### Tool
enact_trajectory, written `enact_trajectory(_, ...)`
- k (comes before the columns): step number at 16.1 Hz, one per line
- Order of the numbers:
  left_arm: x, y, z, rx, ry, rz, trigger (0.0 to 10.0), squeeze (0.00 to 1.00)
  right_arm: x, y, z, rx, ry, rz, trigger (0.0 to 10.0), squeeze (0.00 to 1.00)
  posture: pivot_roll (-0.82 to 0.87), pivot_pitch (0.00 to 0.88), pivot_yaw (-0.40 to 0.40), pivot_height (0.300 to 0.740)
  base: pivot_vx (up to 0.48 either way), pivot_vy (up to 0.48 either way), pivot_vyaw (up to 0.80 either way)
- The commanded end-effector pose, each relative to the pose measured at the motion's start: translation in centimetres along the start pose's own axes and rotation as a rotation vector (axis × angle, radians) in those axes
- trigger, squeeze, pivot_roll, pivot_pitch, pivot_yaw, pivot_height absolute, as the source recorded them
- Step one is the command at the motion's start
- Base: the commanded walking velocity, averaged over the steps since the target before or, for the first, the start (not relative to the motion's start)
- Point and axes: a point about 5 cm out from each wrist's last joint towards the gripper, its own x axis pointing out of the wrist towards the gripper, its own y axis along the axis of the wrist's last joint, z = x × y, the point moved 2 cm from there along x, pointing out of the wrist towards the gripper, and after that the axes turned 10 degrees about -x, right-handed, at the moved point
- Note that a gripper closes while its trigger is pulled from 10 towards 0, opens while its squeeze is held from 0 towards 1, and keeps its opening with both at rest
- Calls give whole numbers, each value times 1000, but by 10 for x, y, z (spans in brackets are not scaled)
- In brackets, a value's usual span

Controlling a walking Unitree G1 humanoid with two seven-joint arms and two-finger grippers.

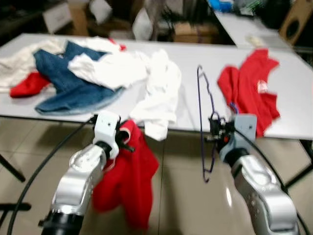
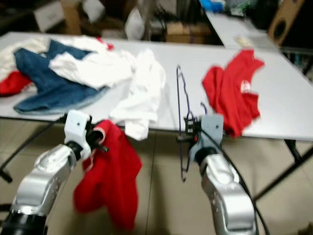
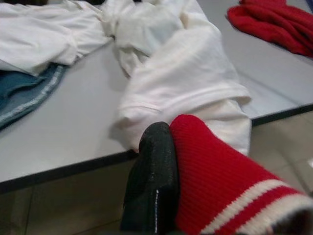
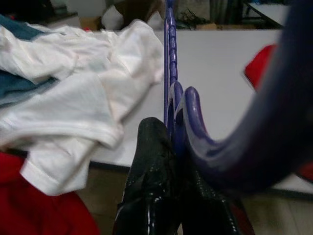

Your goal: Hang hanger

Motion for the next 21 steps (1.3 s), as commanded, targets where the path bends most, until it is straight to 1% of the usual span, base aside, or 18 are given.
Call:
enact_trajectory(1,2,12,4,24,-15,47,10000,0,0,2,0,-34,6,-10,10000,0,-113,0,21,740,0,0,0)
enact_trajectory(3,2,11,3,11,4,56,10000,0,3,-1,-4,-76,33,-47,10000,0,-109,0,13,740,0,0,0)
enact_trajectory(6,3,11,3,14,8,58,10000,0,4,-3,0,-70,22,-80,10000,0,-111,0,6,740,0,-305,0)
enact_trajectory(7,5,12,4,16,6,62,10000,0,5,-3,5,-46,1,-81,10000,0,-113,0,5,740,0,-349,0)
enact_trajectory(8,6,13,4,17,5,64,10000,0,5,-2,6,-33,-6,-80,10000,0,-114,0,6,740,0,-352,0)
enact_trajectory(9,7,14,5,19,1,67,10000,0,5,1,10,-35,-31,-60,10000,0,-119,0,9,740,0,-356,0)
enact_trajectory(10,7,14,6,20,0,69,10000,0,6,3,15,-71,-64,-60,10000,0,-121,0,9,740,0,-349,0)
enact_trajectory(11,7,14,6,20,-1,69,10000,0,6,4,17,-99,-71,-52,10000,0,-121,0,8,740,0,-352,0)
enact_trajectory(12,8,14,7,20,-1,69,10000,0,6,6,17,-120,-62,-40,10000,0,-122,0,7,740,0,-352,0)
enact_trajectory(14,8,14,7,20,-2,72,10000,0,6,3,14,-120,-13,-63,10000,0,-122,0,4,740,0,-349,0)
enact_trajectory(19,10,14,7,20,-1,75,10000,0,7,5,14,-95,-14,-49,10000,0,-122,0,4,740,0,-341,0)
enact_trajectory(21,10,15,7,22,-4,75,10000,0,7,6,17,-108,-38,-41,10000,0,-124,0,8,740,0,-322,0)
